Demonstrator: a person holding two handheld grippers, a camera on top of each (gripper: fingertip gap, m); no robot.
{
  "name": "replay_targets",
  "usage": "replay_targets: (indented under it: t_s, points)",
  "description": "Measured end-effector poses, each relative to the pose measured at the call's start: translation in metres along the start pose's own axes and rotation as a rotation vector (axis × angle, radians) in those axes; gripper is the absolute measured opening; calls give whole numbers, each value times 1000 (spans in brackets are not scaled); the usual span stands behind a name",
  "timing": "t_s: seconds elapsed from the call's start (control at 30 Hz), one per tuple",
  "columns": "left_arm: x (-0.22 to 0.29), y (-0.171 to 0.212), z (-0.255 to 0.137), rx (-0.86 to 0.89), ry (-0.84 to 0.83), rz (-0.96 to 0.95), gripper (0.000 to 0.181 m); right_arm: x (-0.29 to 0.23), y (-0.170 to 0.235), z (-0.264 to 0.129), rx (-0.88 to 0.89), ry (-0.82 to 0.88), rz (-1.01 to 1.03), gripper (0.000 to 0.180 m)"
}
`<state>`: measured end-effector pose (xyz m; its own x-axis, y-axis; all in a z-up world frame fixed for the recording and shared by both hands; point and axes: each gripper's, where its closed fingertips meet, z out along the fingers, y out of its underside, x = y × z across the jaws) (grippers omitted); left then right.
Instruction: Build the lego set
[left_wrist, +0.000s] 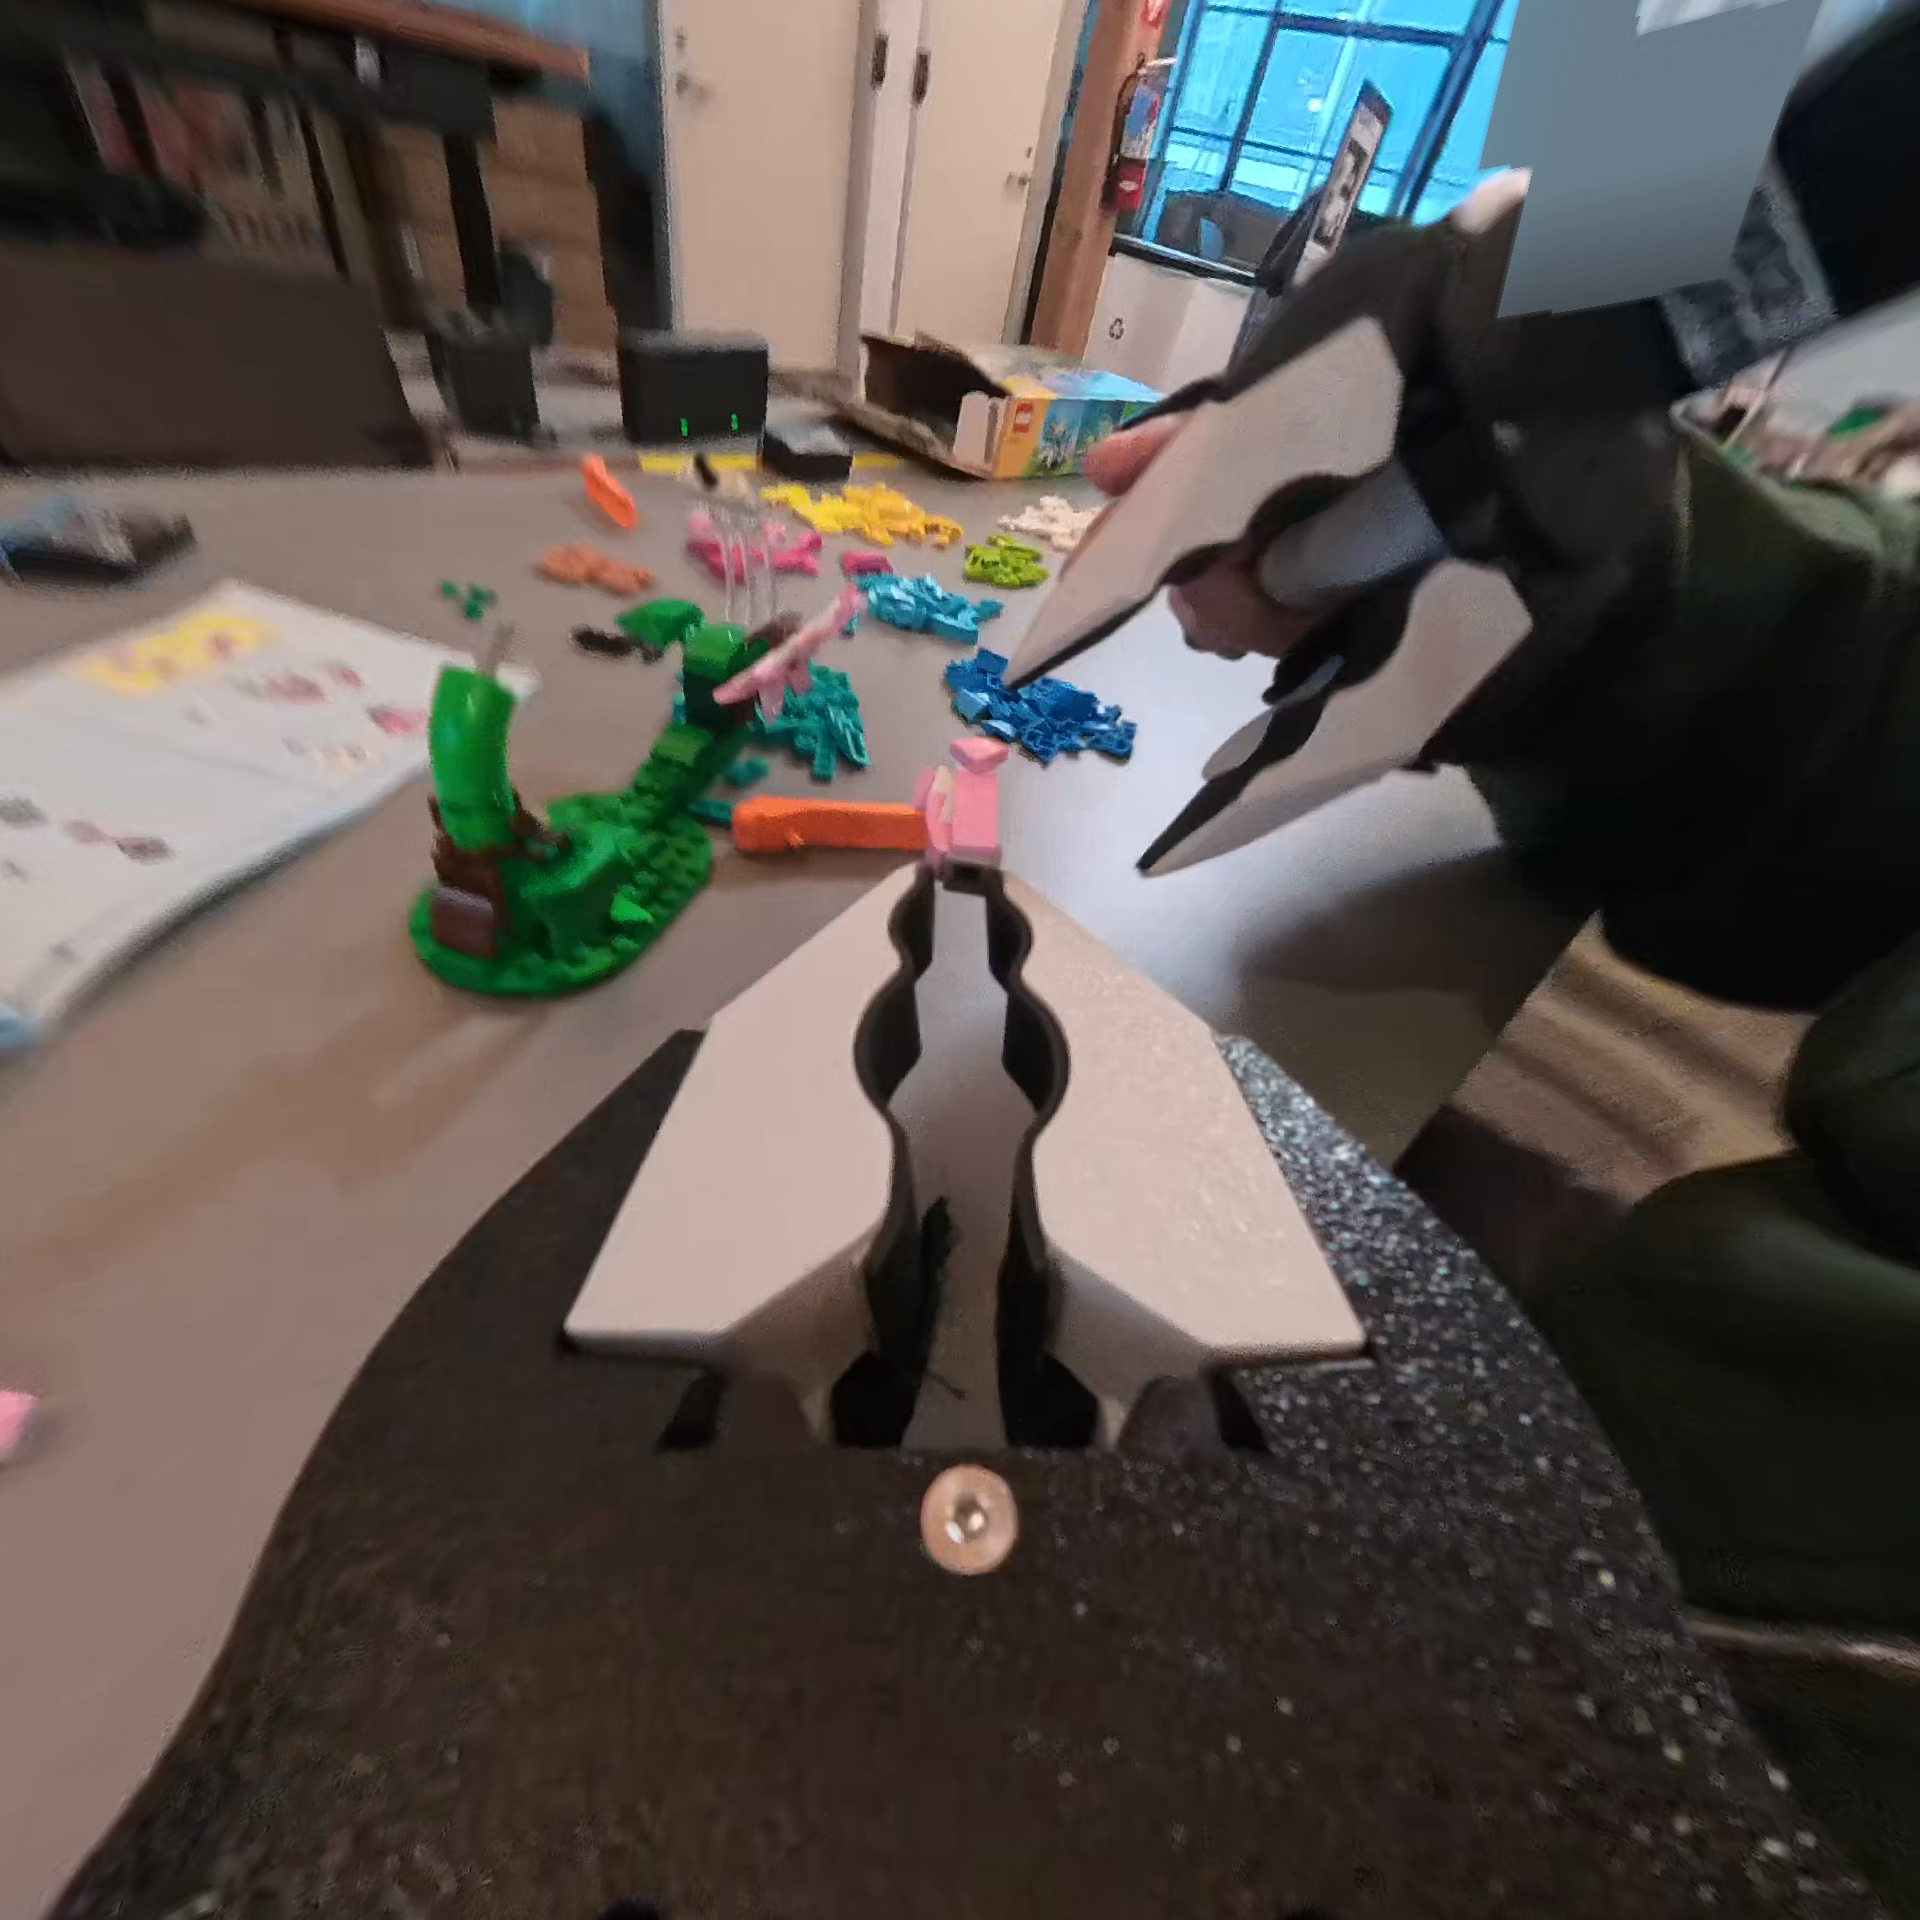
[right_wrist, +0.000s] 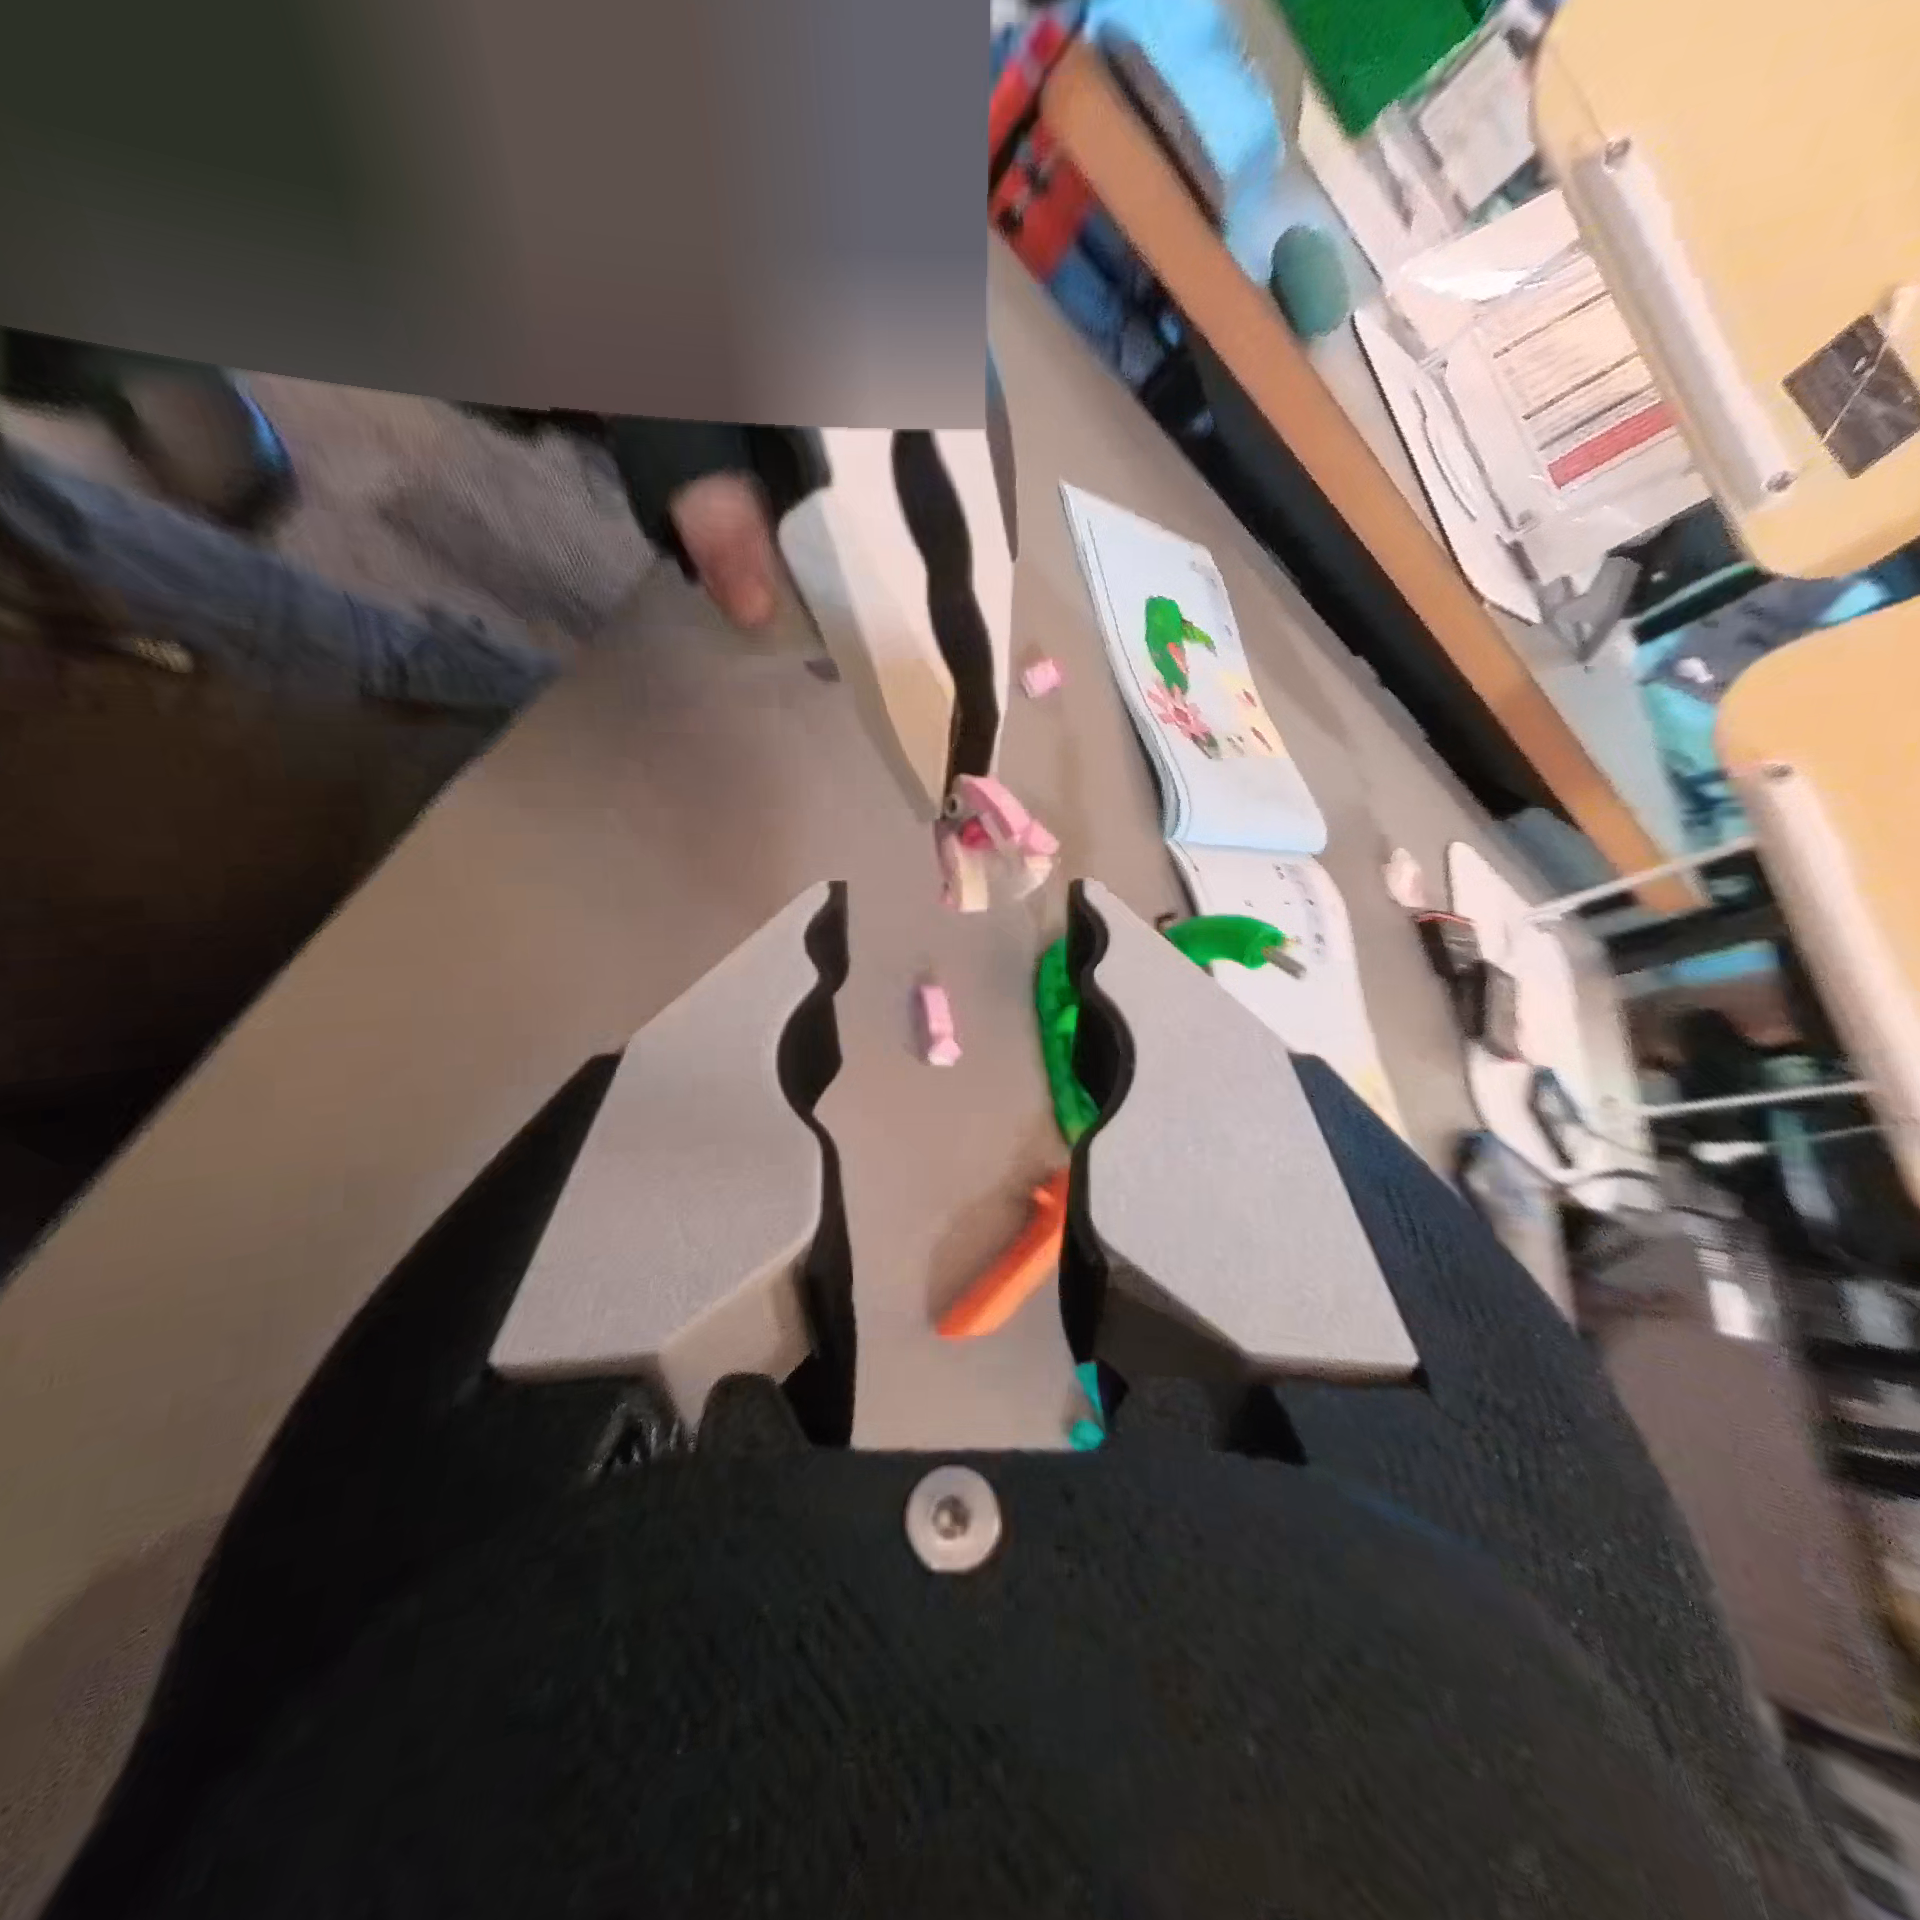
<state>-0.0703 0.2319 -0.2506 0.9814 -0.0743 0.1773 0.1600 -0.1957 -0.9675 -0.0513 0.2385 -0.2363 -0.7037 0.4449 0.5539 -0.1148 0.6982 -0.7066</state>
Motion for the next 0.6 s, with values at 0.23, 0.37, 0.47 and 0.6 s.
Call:
replay_targets:
  t_s: [0.23,0.37,0.47,0.6]
  points:
    - [22,-8,-8,114,53,372,8,0,-22,-11,354,-104,264,33]
    - [31,-8,-9,150,55,500,8,1,-30,-17,499,-37,271,27]
    - [29,-11,-8,160,14,496,8,0,-25,-20,499,-13,279,31]
    - [21,-32,-10,241,59,99,8,16,-24,-23,512,136,253,36]
